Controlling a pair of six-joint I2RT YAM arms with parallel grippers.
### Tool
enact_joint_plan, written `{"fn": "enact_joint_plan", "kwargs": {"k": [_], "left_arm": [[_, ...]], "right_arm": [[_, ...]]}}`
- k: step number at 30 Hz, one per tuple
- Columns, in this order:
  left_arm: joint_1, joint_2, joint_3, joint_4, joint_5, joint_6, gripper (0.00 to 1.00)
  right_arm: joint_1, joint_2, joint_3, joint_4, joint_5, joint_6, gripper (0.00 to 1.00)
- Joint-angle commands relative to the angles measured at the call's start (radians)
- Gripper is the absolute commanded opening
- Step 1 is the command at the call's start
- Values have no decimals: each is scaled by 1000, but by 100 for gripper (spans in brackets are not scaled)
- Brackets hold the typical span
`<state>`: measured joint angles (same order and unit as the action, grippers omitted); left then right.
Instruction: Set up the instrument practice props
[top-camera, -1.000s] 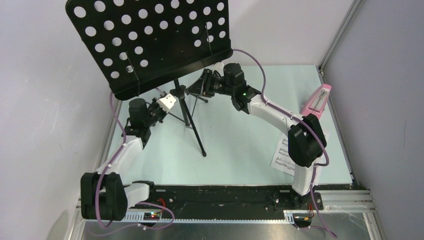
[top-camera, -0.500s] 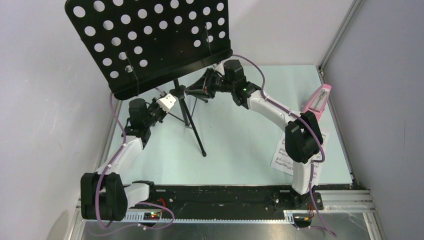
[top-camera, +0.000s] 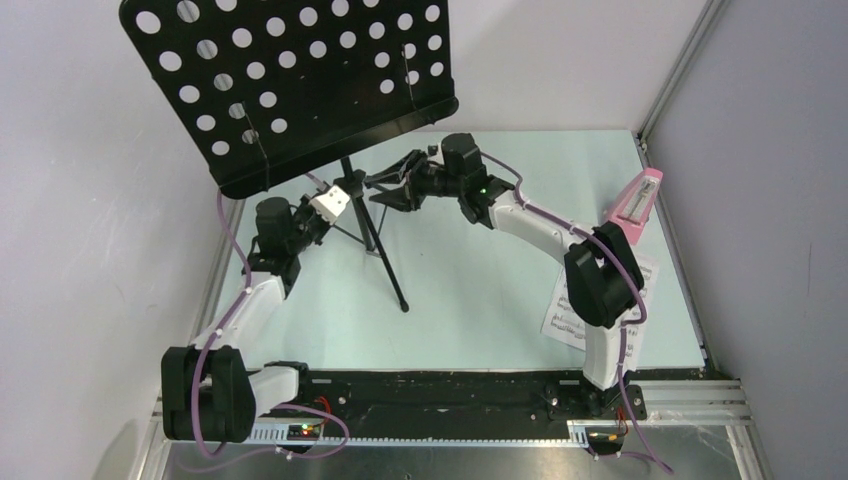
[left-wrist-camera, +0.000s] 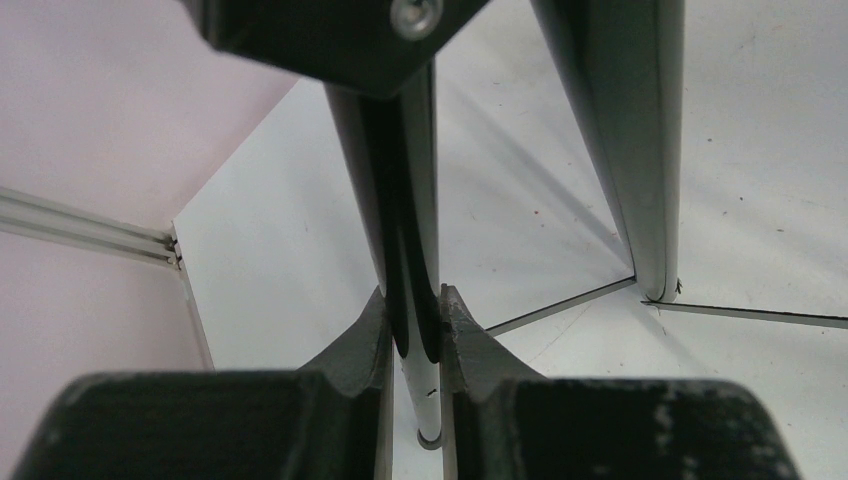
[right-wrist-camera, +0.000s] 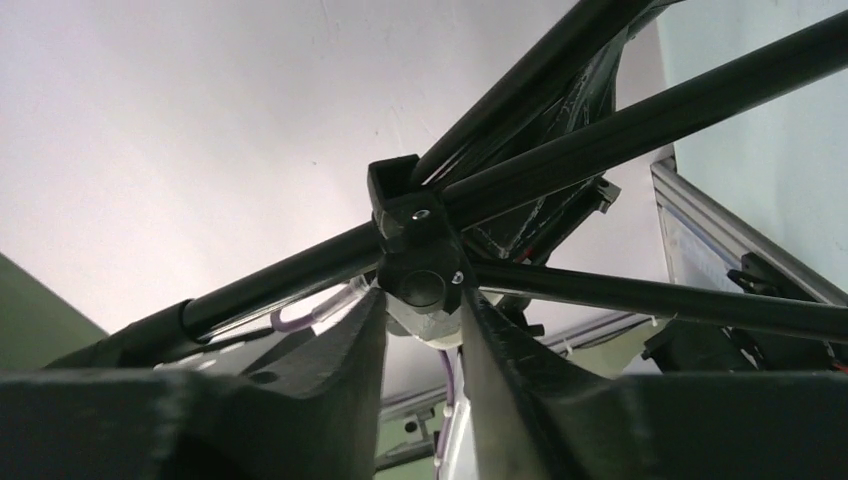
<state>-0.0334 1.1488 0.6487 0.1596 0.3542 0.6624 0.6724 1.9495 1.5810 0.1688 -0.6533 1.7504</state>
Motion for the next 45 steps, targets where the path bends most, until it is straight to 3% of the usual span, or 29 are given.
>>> {"fn": "enact_joint_plan", "kwargs": {"k": [1,4,6,20,28,31,38,45], "left_arm": [[-17,-4,-29,8,44,101,0],[-18,-4,-29,8,42,102,0],[-18,-4,-30,8,40,102,0],[-18,-2,-33,7,36,97,0],[-19,4,-31,8,35,97,0],[-19,6,-31,8,35,96,0],[-18,8,-33,8,33,93,0],[-19,9,-35,8,36,91,0]], "right_arm": [[21,-108,-46,-75,115,-221,52],[6,-113,-49,-141,154,-411,68],[0,-111,-63,-136,157,-471,71],[7,-103,-67,146,168,-678,68],[13,-77,-39,149,144,-701,70],[16,-55,-10,134,141,-702,69],[14,-12,36,138,103,-668,51],[21,6,74,108,104,-656,50]]}}
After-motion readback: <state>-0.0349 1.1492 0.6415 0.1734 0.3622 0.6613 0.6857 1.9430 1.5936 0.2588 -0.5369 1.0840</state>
